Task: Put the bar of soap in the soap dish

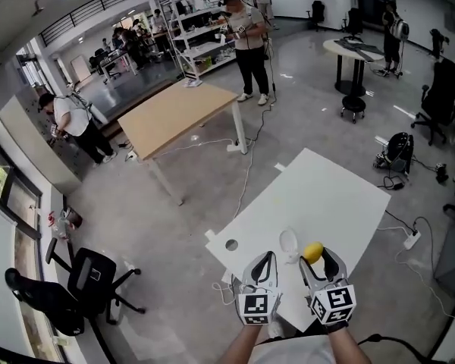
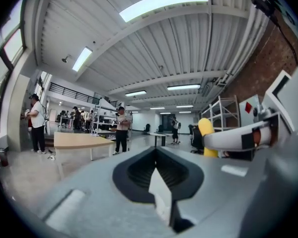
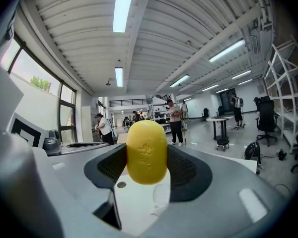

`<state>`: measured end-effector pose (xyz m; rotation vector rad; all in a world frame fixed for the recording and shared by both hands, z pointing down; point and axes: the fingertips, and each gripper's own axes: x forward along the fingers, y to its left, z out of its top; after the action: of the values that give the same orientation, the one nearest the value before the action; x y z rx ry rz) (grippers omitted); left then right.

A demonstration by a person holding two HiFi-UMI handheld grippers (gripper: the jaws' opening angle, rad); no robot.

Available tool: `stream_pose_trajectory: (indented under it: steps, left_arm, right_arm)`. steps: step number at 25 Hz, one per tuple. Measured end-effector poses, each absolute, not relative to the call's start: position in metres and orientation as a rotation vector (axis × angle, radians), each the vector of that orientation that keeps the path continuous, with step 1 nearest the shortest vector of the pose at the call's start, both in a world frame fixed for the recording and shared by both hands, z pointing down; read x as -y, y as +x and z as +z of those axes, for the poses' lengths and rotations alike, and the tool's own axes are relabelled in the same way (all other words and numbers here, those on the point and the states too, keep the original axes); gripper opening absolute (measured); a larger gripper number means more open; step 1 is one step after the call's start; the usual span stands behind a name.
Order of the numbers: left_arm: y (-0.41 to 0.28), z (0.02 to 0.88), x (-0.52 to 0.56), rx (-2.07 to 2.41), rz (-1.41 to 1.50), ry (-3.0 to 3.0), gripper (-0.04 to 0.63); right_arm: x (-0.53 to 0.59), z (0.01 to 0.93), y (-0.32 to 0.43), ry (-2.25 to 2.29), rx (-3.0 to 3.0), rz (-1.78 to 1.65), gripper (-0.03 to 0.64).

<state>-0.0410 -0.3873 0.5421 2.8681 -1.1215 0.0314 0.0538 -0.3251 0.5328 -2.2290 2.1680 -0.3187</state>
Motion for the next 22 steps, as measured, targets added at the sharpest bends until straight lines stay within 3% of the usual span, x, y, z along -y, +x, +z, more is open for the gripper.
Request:
stream_pose_trajectory:
  steps: [22]
  left_arm:
    - [-0.031,0.599,0.404,1.023,0.187,2.793,0.005]
  right_arm:
    - [0.396,0.671,0.051,-2.295,-2.314,-0.745,0.261]
